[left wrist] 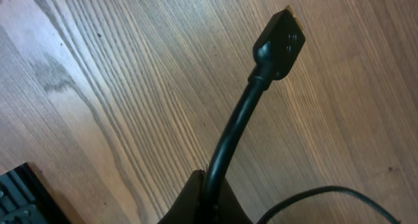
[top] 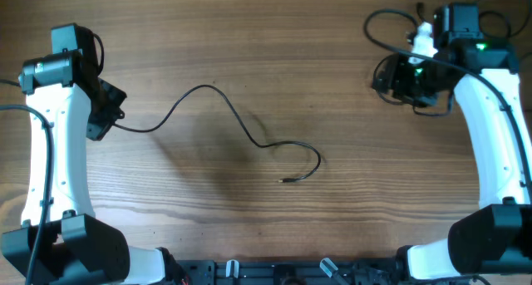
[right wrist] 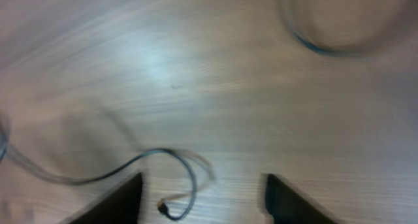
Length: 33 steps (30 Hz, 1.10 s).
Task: Untangle cables
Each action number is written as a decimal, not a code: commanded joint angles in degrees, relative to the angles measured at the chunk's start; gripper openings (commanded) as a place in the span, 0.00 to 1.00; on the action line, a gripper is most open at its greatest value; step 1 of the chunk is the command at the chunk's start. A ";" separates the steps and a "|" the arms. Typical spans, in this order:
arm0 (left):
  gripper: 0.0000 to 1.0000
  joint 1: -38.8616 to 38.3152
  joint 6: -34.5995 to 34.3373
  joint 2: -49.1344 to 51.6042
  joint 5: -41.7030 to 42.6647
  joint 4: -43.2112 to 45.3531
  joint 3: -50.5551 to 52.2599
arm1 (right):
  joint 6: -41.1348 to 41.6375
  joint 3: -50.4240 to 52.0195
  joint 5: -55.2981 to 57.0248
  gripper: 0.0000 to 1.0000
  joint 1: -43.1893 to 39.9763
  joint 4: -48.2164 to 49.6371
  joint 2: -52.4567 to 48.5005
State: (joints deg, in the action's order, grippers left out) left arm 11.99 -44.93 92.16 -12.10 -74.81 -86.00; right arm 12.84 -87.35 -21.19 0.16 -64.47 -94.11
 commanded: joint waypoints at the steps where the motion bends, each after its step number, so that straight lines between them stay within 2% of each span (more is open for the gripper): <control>1: 0.04 -0.15 -0.37 0.55 0.11 -0.04 -0.26 | -10.82 -0.26 -7.85 0.80 8.37 4.28 0.68; 3: 0.04 -0.15 -0.37 0.55 0.11 -0.04 -0.26 | -12.79 -0.02 -5.86 0.97 16.76 9.66 -0.17; 6: 0.04 -0.15 -0.35 0.55 0.13 -0.31 -0.26 | -12.59 1.05 -0.02 1.00 27.19 17.97 -4.11; 12: 0.04 -0.15 -0.35 0.55 0.13 -0.98 -0.26 | -10.88 1.16 2.03 0.99 36.92 29.18 -17.35; 13: 0.04 -0.15 -0.35 0.55 0.13 -0.94 -0.26 | -10.78 1.16 1.90 0.93 37.55 30.18 -19.39; 15: 0.04 -0.15 -0.35 0.55 0.13 -0.92 -0.26 | -8.09 1.18 1.88 0.70 38.25 30.56 -21.03; 18: 0.04 -0.15 -0.37 0.55 0.13 -0.87 -0.26 | -6.91 1.18 1.90 0.46 38.29 30.77 -21.22; 20: 0.04 -0.15 -0.37 0.55 0.13 -0.90 -0.26 | -5.40 1.03 1.90 0.21 38.29 30.77 -21.11; 22: 0.06 -0.15 -0.39 0.55 0.68 -0.90 -0.26 | -1.88 0.15 1.90 0.04 38.27 30.75 -20.48; 23: 0.16 -0.15 -0.44 0.55 1.66 -0.90 -0.26 | -0.63 -0.48 1.90 0.04 38.27 30.77 -19.17; 25: 0.45 -0.15 -0.52 0.55 3.15 -0.90 -0.26 | 0.63 -0.96 3.39 0.04 38.23 30.80 -15.30; 27: 0.94 -0.17 -0.48 0.55 4.81 -1.11 -0.26 | 5.05 -0.96 10.64 0.04 38.18 30.42 -10.56; 28: 1.00 -0.17 -0.28 0.55 6.03 -1.16 -0.26 | 5.81 -0.96 14.51 0.04 38.18 30.08 -7.74; 33: 1.00 -1.57 -0.31 0.55 6.78 -1.77 -0.26 | 17.46 -0.96 36.09 0.04 37.64 23.47 4.42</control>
State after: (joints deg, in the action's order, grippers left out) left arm 11.84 -45.34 92.18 -6.24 -76.40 -86.00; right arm 22.68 -86.85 1.39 38.33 -39.07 -94.67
